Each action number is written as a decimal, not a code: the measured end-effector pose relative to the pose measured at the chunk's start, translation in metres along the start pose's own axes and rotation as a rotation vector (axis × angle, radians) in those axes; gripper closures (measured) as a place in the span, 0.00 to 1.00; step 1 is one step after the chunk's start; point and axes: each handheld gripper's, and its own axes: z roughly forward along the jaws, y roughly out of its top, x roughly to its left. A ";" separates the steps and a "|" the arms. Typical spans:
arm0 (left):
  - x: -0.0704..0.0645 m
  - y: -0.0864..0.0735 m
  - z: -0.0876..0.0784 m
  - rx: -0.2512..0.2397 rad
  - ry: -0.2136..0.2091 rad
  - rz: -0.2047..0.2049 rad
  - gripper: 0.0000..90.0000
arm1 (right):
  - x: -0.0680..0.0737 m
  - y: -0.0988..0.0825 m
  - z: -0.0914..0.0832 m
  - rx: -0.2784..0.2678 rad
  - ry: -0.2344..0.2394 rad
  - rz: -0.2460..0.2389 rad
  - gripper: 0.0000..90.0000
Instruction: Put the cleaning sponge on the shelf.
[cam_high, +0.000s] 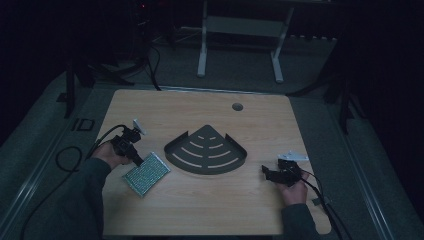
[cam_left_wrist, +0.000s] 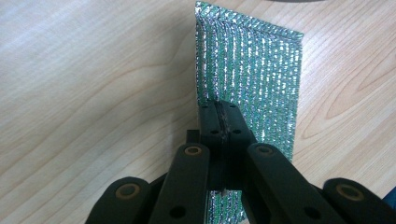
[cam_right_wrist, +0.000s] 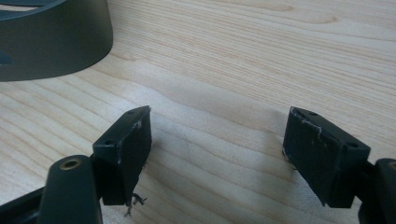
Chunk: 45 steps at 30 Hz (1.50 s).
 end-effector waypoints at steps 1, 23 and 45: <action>0.000 0.000 -0.002 0.000 0.000 0.002 1.00 | 0.000 0.000 0.000 0.000 0.000 0.000 0.26; -0.010 0.008 -0.037 -0.041 0.037 0.035 1.00 | 0.000 0.000 0.000 0.000 0.000 0.001 0.26; -0.032 0.033 -0.060 -0.059 0.083 0.099 1.00 | 0.000 0.000 0.000 0.000 0.000 0.000 0.26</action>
